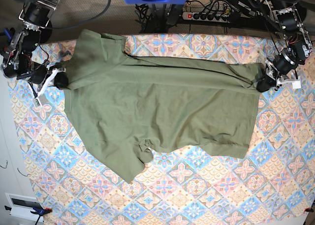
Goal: Layout the t-shirt on the table in an organized manner, then fold the t-shirt properly
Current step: 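Release and regrasp the shirt shoulder with the right gripper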
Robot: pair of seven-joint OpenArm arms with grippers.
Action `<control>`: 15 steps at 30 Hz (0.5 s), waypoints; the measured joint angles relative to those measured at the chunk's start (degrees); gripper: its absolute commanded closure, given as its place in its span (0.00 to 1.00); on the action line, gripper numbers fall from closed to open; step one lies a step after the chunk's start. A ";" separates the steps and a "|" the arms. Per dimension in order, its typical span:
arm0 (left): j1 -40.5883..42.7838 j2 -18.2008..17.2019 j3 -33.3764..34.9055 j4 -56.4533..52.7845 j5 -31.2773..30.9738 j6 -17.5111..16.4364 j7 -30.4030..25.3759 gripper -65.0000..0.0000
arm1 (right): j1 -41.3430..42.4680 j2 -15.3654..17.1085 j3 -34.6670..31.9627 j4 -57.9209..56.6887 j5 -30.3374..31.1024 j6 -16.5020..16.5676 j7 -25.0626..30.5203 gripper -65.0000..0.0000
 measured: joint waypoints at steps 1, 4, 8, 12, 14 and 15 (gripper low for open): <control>-0.46 -0.02 0.04 0.00 1.14 0.02 -0.02 1.00 | 0.07 0.00 0.00 0.00 0.20 -0.02 0.31 0.99; -0.74 -0.04 0.04 0.02 3.48 -0.11 -0.04 1.00 | 0.00 0.00 0.00 0.00 -0.07 -0.02 0.09 0.99; -0.24 -0.02 0.04 0.00 9.97 -0.11 0.66 1.00 | -0.17 0.00 0.00 -0.83 -0.04 0.00 0.11 0.99; -0.59 -0.74 0.04 0.02 15.78 -0.46 3.39 0.99 | -0.11 -0.17 0.00 -3.52 -0.04 0.00 1.09 0.99; -0.55 -1.51 0.04 0.02 17.64 -0.42 6.21 0.91 | -0.35 -0.15 0.00 -4.09 -0.09 -0.02 1.62 0.99; -0.55 -1.84 0.04 0.02 17.79 -0.42 6.29 0.85 | -0.37 -0.15 0.00 -4.09 -0.15 -0.02 1.57 0.99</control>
